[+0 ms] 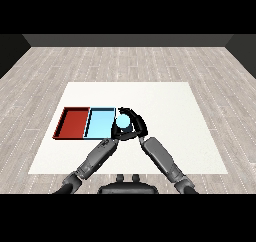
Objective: Pick the blue can and put it in the blue box
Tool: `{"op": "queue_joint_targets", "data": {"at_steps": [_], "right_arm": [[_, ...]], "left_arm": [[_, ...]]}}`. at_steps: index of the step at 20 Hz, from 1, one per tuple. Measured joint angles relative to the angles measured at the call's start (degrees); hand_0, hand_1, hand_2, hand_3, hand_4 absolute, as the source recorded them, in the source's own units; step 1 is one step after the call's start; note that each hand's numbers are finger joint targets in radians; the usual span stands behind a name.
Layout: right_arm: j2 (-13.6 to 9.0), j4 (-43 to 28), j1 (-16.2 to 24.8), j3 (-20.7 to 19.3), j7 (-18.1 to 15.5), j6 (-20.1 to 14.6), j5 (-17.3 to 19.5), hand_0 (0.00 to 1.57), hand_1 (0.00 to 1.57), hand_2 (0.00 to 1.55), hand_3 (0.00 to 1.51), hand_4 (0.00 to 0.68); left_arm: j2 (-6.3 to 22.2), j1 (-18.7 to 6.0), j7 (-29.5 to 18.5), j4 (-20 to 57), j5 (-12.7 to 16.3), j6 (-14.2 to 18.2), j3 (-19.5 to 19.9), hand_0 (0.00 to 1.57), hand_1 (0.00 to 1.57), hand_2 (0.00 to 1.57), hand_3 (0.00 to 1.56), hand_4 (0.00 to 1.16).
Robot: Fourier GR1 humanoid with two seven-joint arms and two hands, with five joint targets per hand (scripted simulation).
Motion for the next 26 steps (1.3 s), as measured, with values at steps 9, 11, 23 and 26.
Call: {"op": "queue_joint_targets", "data": {"at_steps": [9, 11, 23, 26], "right_arm": [[0.17, -2.3, 1.26, -3.78, -0.4, -0.53, 1.27, 0.0, 0.0, 0.0, 0.0, 0.0], [-0.75, -4.74, 2.84, -5.44, -0.3, 1.0, 0.13, 0.0, 0.0, 0.0, 0.0, 0.0], [-8.08, -19.37, 13.89, -13.91, -1.85, 9.69, -5.21, 0.0, 0.0, 0.0, 0.0, 0.0], [-9.29, -22.01, 17.33, -16.14, -3.06, 10.31, -6.04, 0.0, 0.0, 0.0, 0.0, 0.0]], "left_arm": [[0.37, -0.4, -3.46, 1.41, -2.31, -0.33, 2.23, 1.57, 1.57, 1.57, 1.48, 1.14], [0.53, 0.04, -3.85, 1.06, -2.83, 0.41, 2.0, 1.57, 1.57, 1.57, 1.49, 1.15], [6.56, -0.92, -0.57, 2.99, -7.33, 0.74, 8.78, 1.57, 1.57, 1.57, 1.49, 1.14], [9.14, -1.97, 2.05, 4.45, -7.74, 1.42, 11.21, 1.53, 1.53, 1.54, 1.49, 1.13]]}}
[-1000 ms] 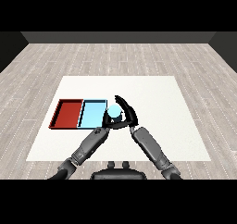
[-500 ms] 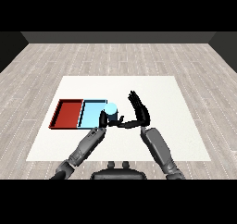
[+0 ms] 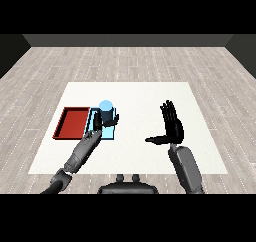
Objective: Pick the blue can and put it in the blue box
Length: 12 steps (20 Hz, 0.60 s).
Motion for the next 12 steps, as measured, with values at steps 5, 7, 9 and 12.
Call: {"op": "queue_joint_targets", "data": {"at_steps": [5, 7, 9, 12], "right_arm": [[-0.43, 0.93, 0.81, -3.34, -1.24, 1.04, -1.75, 0.0, 0.0, 0.0, 0.0, 0.0], [0.6, 3.15, 1.18, -3.31, -3.62, 1.89, -1.65, 0.0, 0.0, 0.0, 0.0, 0.0], [1.04, 4.03, 0.85, -3.5, -3.95, 2.15, -1.76, 0.0, 0.0, 0.0, 0.0, 0.0], [1.87, 5.88, 0.02, -3.94, -4.04, 1.97, -1.85, 0.0, 0.0, 0.0, 0.0, 0.0]], "left_arm": [[3.39, -4.31, 3.43, 10.59, -1.03, -1.09, 3.46, 1.57, 1.57, 1.55, 1.47, 1.07], [4.78, -4.91, 3.26, 14.8, -1.26, -2.64, 4.7, 1.57, 1.57, 1.56, 1.49, 1.06], [5.82, -7.21, 4.51, 20.08, -1.82, -4.36, 5.45, 1.57, 1.57, 1.57, 1.48, 1.05], [5.36, -10.53, 4.87, 28.44, -3.47, -5.48, 5.8, 1.57, 1.57, 1.57, 1.48, 1.03]]}}
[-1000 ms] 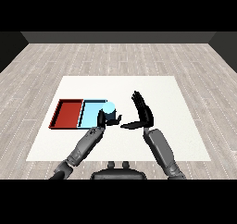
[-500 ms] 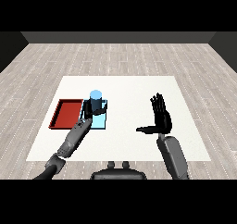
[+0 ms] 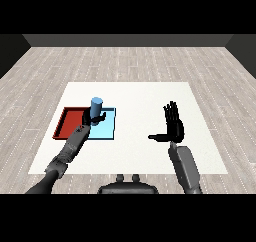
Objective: Pick the blue can and put it in the blue box
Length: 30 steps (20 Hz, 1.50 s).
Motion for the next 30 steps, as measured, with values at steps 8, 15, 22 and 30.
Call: {"op": "queue_joint_targets", "data": {"at_steps": [8, 15, 22, 30], "right_arm": [[-0.14, 5.49, -1.94, -3.28, -0.76, 1.45, -1.66, 0.0, 0.0, 0.0, 0.0, 0.0], [-0.56, 6.27, -2.63, -5.52, -0.48, 2.93, -3.66, 0.0, 0.0, 0.0, 0.0, 0.0], [-1.39, 3.5, -0.76, -6.0, -0.18, 4.27, -3.88, 0.0, 0.0, 0.0, 0.0, 0.0], [-0.75, 2.45, -1.69, -5.22, 0.59, 3.38, -2.46, 0.0, 0.0, 0.0, 0.0, 0.0]], "left_arm": [[-4.61, -4.99, 1.45, 16.43, -1.5, 0.49, 2.09, 1.22, 1.22, 1.18, 1.13, 0.92], [-5.38, -5.3, 2.44, 22.39, 0.27, -0.95, 5.66, 0.0, 0.0, 0.0, 0.0, 0.36], [-4.97, -7.04, 5.32, 24.71, -2.1, 3.07, 4.52, 0.0, 0.0, 0.0, 0.0, 0.0], [-4.57, -6.34, -6.45, 15.56, 1.88, 7.01, 9.68, 0.0, 0.0, 0.0, 0.0, 0.0]]}}
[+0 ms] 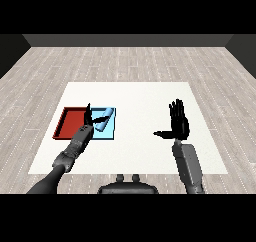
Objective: Pick the blue can and put it in the blue box
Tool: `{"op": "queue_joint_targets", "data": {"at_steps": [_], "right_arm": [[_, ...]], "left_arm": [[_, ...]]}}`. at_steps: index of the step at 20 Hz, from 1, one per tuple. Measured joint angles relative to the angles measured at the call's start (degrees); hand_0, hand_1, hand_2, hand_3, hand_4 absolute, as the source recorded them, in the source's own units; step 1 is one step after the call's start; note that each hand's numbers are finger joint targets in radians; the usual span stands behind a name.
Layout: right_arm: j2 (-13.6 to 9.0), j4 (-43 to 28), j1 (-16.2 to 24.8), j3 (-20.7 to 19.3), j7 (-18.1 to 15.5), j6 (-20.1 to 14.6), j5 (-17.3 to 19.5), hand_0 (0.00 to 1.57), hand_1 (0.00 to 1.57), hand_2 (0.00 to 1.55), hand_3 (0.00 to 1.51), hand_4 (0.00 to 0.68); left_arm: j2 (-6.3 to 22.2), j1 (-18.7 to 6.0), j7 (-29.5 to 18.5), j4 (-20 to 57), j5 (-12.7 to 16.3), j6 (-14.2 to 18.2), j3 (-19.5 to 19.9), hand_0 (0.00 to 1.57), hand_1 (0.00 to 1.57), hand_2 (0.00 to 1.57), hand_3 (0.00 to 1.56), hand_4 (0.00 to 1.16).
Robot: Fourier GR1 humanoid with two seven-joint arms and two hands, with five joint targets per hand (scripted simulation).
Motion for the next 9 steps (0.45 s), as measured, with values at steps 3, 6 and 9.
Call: {"op": "queue_joint_targets", "data": {"at_steps": [3, 6, 9], "right_arm": [[-0.71, -0.61, 0.55, 0.37, 0.2, 0.18, 0.83, 0.0, 0.0, 0.0, 0.0, 0.0], [-1.16, -0.02, 1.74, 0.85, -0.07, 1.17, 1.18, 0.0, 0.0, 0.0, 0.0, 0.0], [-1.52, 1.43, 2.38, 1.58, -0.3, 1.99, 2.01, 0.0, 0.0, 0.0, 0.0, 0.0]], "left_arm": [[-0.52, -0.02, -8.04, -7.27, 1.53, -5.02, 1.14, 0.0, 0.0, 0.0, 0.0, 0.0], [-0.95, 1.31, -13.82, -13.97, 2.4, -12.8, 0.6, 0.0, 0.0, 0.0, 0.0, 0.0], [-1.85, 5.16, -16.92, -20.34, 4.09, -21.63, -0.41, 0.0, 0.0, 0.0, 0.0, 0.0]]}}
